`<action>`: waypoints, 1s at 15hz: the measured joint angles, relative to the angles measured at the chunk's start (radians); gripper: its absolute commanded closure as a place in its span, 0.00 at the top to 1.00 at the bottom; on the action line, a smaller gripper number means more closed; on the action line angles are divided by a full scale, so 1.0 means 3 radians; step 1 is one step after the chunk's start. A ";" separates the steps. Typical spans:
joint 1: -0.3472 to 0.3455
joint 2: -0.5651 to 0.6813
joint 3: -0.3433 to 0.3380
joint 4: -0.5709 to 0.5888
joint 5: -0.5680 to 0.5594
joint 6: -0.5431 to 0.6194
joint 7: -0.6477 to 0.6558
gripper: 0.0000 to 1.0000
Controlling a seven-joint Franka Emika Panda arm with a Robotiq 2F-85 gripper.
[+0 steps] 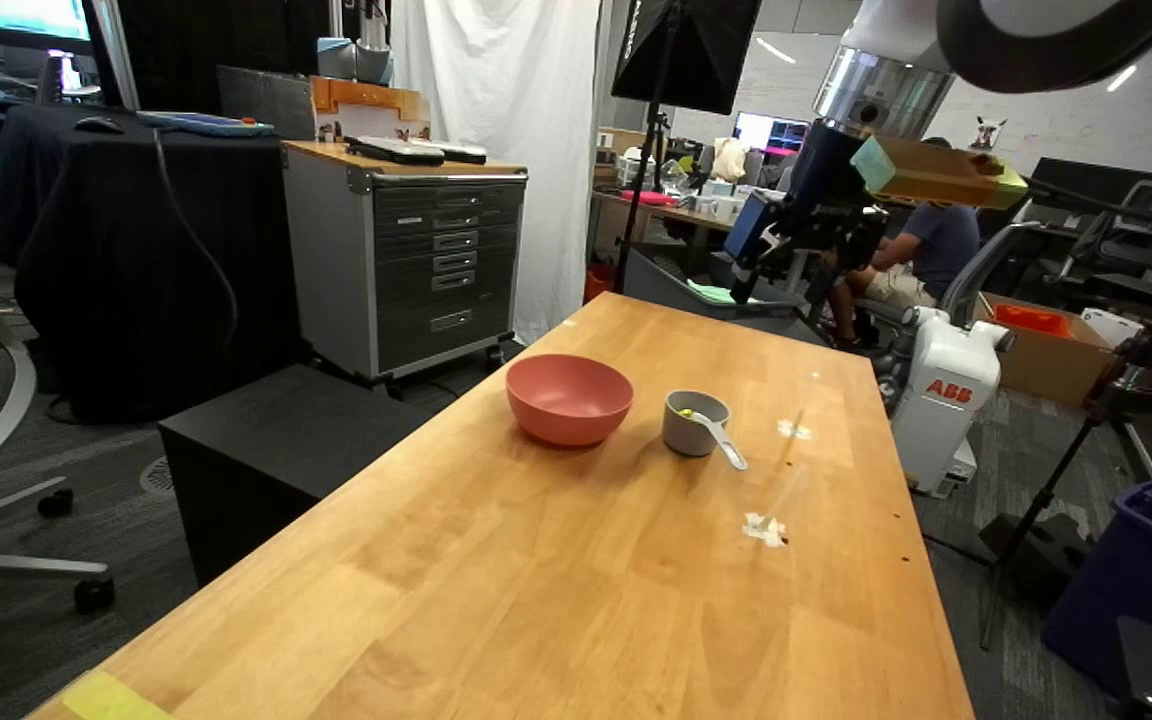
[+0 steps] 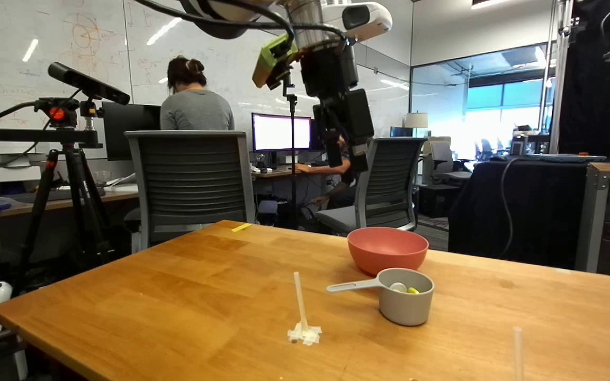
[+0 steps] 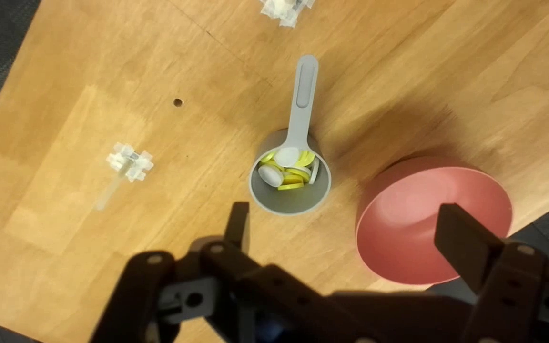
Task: Pour the things in the grey cup into the bowl
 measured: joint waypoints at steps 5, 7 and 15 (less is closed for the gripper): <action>0.0029 0.0151 -0.0035 -0.0004 0.0006 0.0127 0.0001 1.00; 0.0047 0.0221 -0.0063 -0.0005 0.0006 0.0199 0.0001 1.00; 0.0187 0.0514 -0.0227 -0.0004 -0.0007 0.0531 0.0002 1.00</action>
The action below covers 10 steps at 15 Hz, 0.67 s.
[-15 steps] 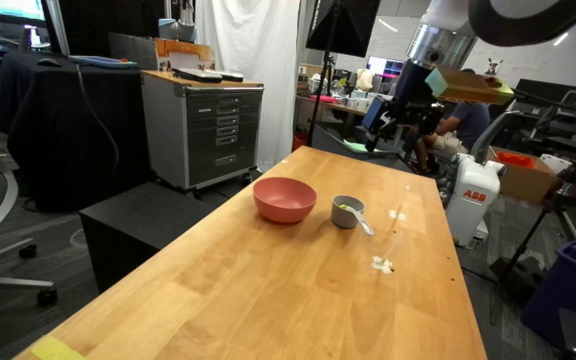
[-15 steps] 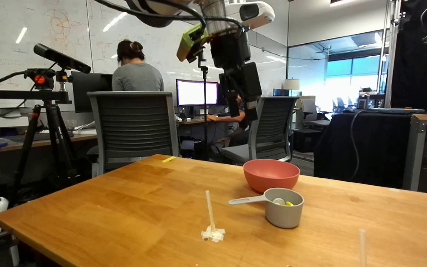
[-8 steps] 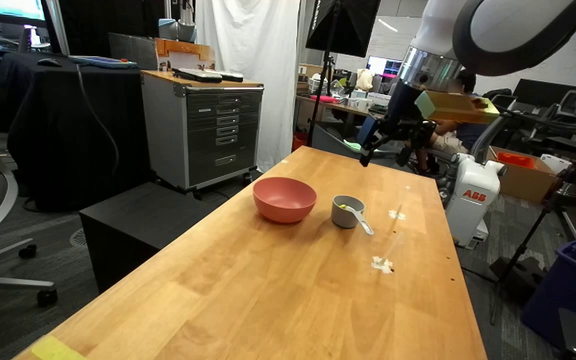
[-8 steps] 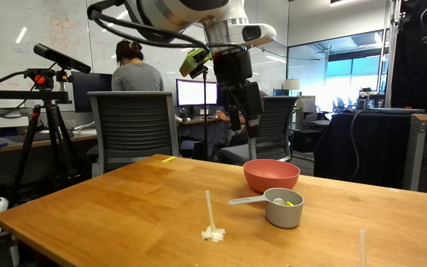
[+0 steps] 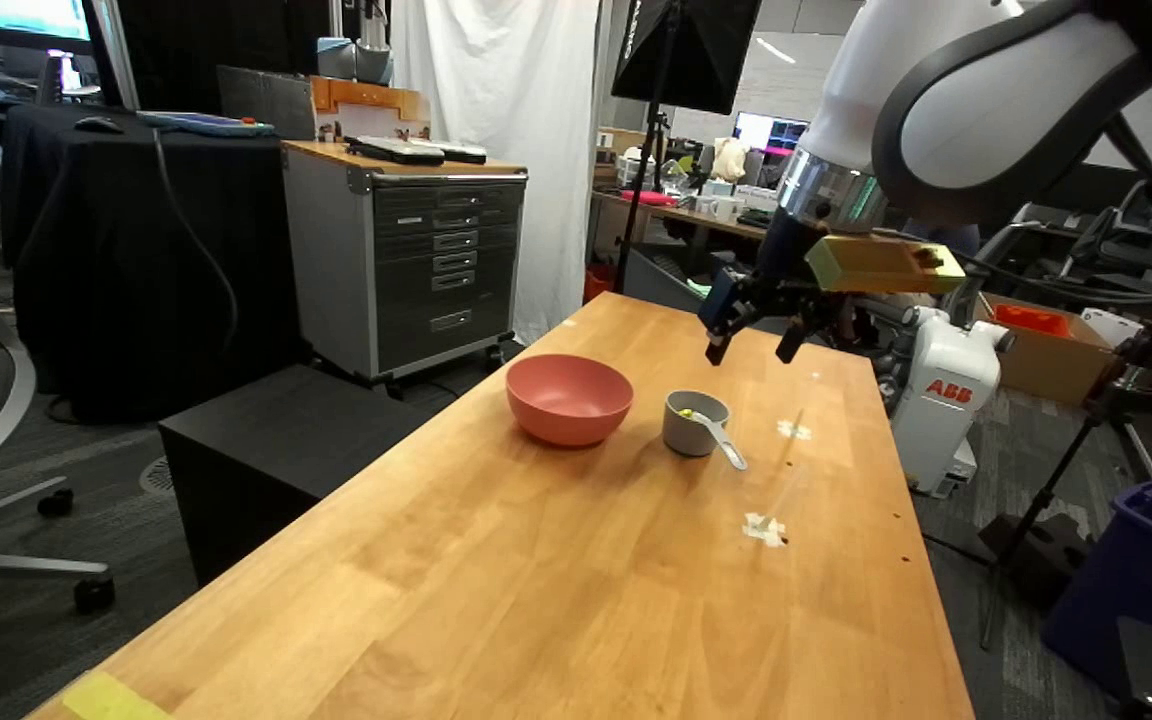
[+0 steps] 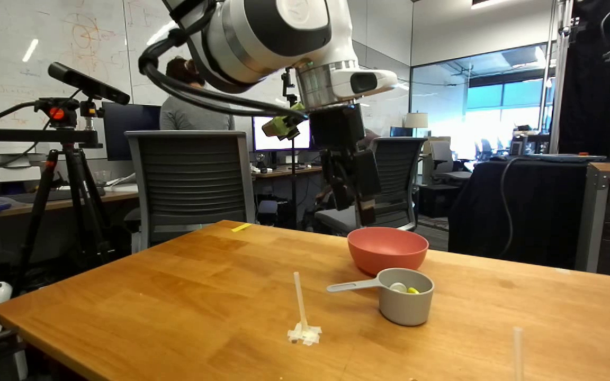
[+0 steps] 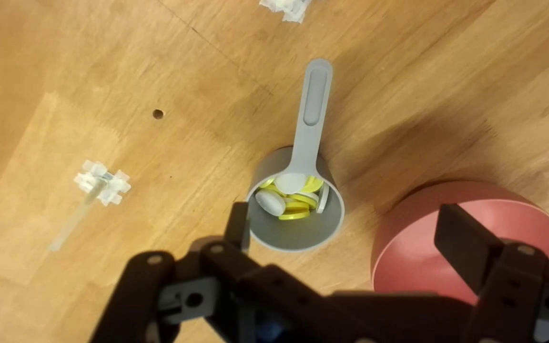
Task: Pour the things in the grey cup into the bowl
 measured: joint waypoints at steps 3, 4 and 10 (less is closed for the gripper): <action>0.0068 0.0123 -0.0032 -0.0001 0.0000 0.0090 0.0000 1.00; 0.0091 0.0166 -0.0040 -0.0002 0.0000 0.0118 0.0000 1.00; 0.0225 0.0399 -0.0118 -0.0006 0.0000 0.0273 0.0000 1.00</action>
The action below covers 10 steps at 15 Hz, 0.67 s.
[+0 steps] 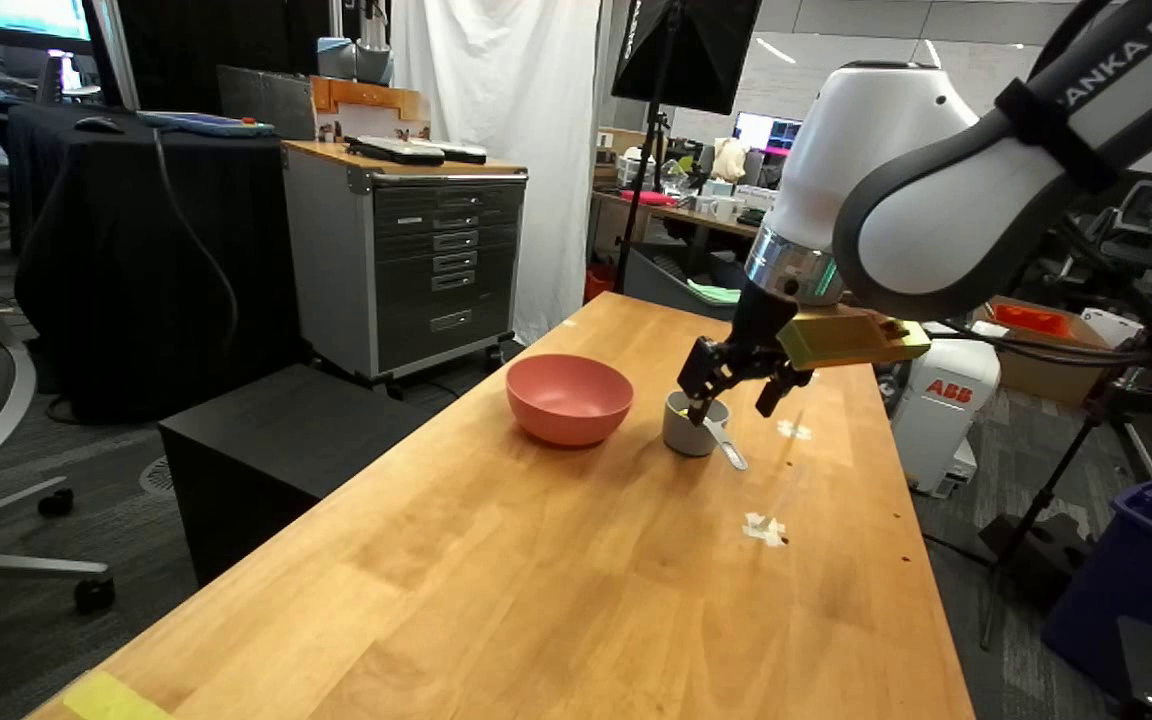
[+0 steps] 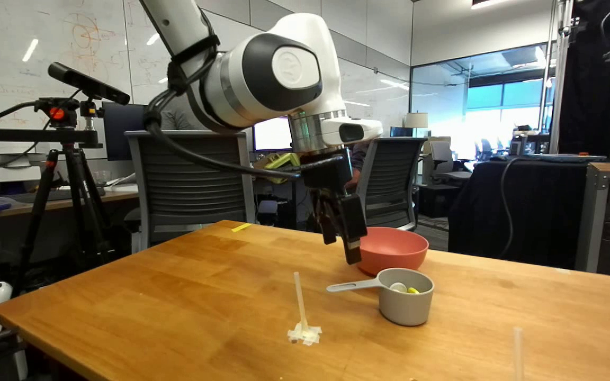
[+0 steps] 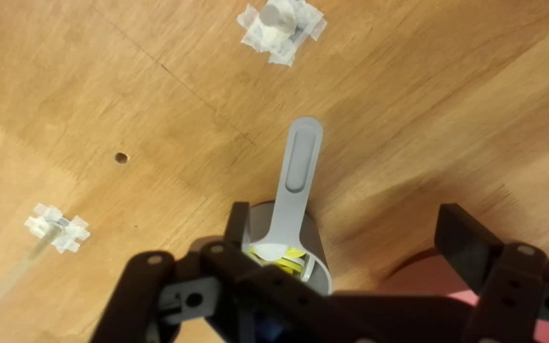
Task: Pour the things in the grey cup into the bowl
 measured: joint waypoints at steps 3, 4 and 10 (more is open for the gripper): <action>0.0046 0.0094 -0.0067 -0.0007 0.0000 0.0072 0.0000 1.00; 0.0061 0.0125 -0.0095 -0.0009 0.0000 0.0095 0.0000 1.00; 0.0146 0.0291 -0.0249 -0.0013 0.0000 0.0191 0.0000 1.00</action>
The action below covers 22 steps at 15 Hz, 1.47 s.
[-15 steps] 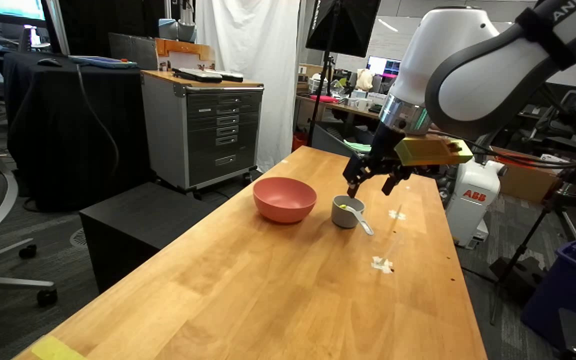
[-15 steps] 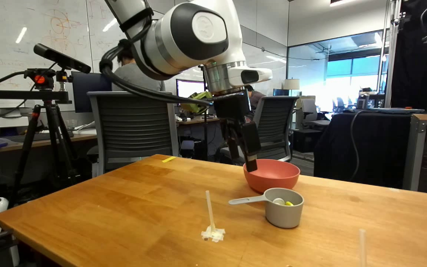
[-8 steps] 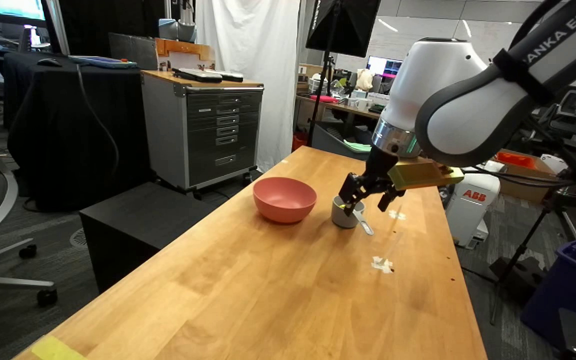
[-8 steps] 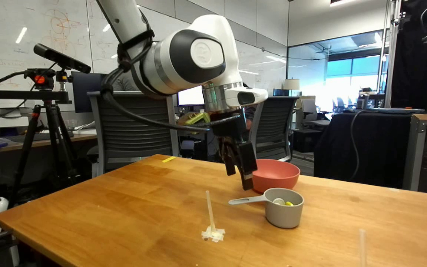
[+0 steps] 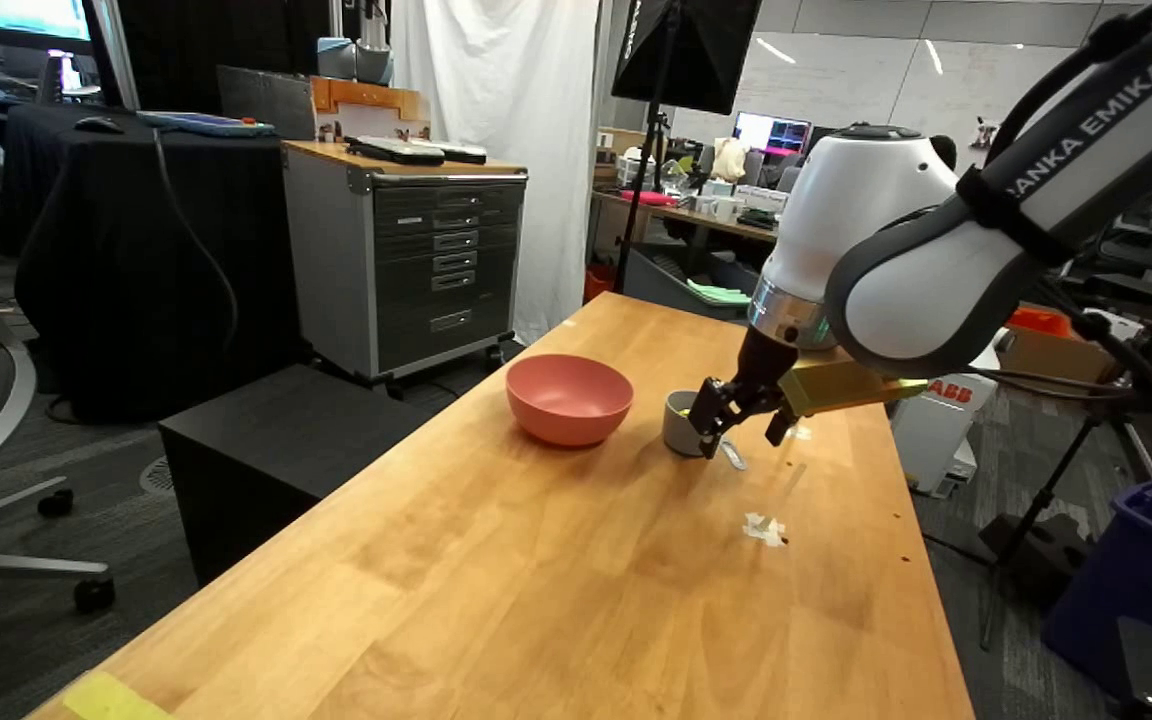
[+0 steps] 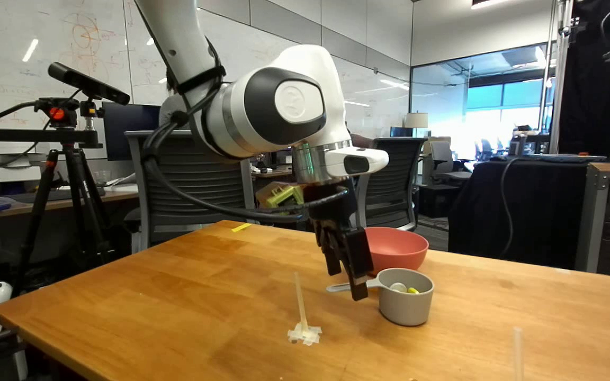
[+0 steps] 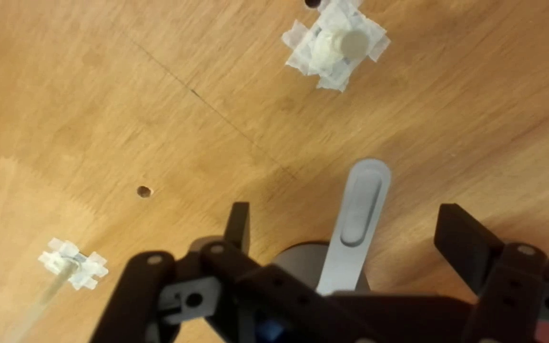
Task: Pour the things in the grey cup into the bowl
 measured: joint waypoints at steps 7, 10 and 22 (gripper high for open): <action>0.0057 0.0074 -0.0067 0.0000 0.0013 0.0036 0.0002 0.78; 0.0068 0.0073 -0.0069 0.0005 0.0034 0.0039 0.0004 0.55; 0.0070 0.0073 -0.0082 0.0046 0.0149 0.0041 0.0040 0.10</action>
